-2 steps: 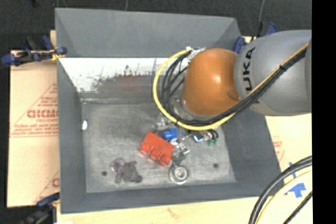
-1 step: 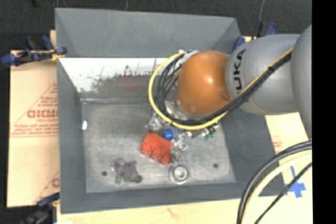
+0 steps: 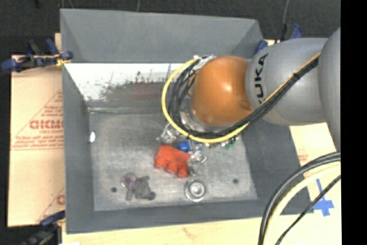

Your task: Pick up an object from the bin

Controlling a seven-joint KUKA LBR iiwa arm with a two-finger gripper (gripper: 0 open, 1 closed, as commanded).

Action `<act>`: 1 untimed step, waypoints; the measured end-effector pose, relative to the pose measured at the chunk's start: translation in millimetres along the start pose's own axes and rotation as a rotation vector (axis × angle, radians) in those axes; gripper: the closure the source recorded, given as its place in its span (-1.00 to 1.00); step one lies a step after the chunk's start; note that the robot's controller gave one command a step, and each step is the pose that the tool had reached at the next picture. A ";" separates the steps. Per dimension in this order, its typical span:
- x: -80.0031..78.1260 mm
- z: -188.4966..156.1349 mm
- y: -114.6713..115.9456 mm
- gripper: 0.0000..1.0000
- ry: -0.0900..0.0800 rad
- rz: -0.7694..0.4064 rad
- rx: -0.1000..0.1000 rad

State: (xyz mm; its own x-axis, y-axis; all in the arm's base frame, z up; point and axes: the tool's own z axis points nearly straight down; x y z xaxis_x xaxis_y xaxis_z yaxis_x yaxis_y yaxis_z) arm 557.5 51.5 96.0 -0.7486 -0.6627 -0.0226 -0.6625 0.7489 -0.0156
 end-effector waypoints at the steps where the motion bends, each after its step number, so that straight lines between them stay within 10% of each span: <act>1: -1.3 0.4 0.5 -1.00 -0.007 -0.142 0.002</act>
Offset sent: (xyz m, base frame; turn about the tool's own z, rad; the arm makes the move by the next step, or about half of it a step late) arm -0.0106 0.0113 -0.0260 -0.2742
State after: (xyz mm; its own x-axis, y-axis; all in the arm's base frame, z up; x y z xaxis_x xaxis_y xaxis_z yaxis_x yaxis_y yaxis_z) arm 558.2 52.7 95.6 -0.6473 -0.7617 -0.0273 -0.7615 0.6478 -0.0210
